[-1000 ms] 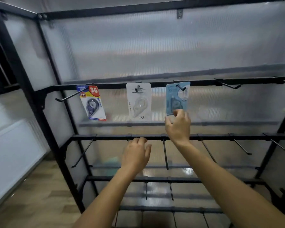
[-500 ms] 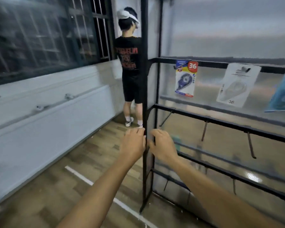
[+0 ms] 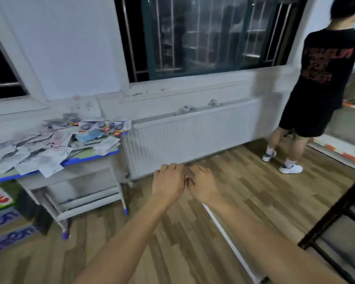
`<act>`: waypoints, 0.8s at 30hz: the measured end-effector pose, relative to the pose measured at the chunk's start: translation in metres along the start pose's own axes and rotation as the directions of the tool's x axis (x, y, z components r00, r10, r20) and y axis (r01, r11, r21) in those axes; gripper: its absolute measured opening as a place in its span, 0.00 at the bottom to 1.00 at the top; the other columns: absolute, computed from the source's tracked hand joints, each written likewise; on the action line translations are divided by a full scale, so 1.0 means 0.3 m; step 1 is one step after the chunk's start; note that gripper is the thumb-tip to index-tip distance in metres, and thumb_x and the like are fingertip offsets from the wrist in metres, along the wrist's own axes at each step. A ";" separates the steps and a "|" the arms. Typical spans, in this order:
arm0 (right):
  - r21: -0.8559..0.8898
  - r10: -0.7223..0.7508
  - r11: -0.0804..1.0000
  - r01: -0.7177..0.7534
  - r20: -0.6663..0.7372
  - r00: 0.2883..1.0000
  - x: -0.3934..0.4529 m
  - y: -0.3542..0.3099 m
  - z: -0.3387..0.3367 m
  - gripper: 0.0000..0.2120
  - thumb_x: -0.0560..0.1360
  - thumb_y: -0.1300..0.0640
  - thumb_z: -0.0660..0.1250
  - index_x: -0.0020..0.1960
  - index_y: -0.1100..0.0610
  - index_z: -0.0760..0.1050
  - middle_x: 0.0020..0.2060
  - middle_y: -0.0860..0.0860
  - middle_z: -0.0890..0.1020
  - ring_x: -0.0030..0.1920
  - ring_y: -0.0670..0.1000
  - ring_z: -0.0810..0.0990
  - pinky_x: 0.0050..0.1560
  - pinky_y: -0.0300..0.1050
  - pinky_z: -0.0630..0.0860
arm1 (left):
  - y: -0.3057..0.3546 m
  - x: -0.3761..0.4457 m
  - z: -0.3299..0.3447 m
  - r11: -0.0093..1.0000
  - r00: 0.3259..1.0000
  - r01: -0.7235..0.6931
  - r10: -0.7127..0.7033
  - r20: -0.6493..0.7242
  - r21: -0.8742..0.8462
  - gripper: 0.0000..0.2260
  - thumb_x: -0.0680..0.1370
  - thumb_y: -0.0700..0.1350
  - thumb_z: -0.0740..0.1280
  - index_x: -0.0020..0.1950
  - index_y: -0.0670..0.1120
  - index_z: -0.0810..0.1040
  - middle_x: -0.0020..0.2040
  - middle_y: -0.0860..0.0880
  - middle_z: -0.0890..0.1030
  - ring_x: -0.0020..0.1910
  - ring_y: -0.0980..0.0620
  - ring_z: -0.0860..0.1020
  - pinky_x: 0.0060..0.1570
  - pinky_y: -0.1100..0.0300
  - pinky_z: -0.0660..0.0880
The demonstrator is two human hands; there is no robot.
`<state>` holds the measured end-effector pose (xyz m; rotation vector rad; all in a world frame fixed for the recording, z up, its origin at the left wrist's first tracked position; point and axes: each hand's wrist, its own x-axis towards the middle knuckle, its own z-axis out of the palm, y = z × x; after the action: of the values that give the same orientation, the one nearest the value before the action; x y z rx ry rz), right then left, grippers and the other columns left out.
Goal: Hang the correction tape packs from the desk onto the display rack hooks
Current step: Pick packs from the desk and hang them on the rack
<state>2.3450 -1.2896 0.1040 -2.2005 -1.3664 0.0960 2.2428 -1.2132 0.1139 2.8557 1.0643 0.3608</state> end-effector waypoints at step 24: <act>0.197 -0.302 0.952 0.233 0.500 0.812 1.034 -0.904 0.984 0.21 0.79 0.52 0.61 0.70 0.56 0.66 0.67 0.54 0.71 0.67 0.55 0.69 0.63 0.47 0.67 | -1.419 0.328 -0.003 0.665 0.656 0.746 -0.742 0.136 0.032 0.17 0.82 0.50 0.54 0.69 0.47 0.67 0.67 0.45 0.71 0.67 0.43 0.68 0.63 0.48 0.67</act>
<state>2.1767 -0.8144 0.0503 -1.9189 -1.8931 0.7088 2.0439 -0.8268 0.0704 2.0836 2.0241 0.0961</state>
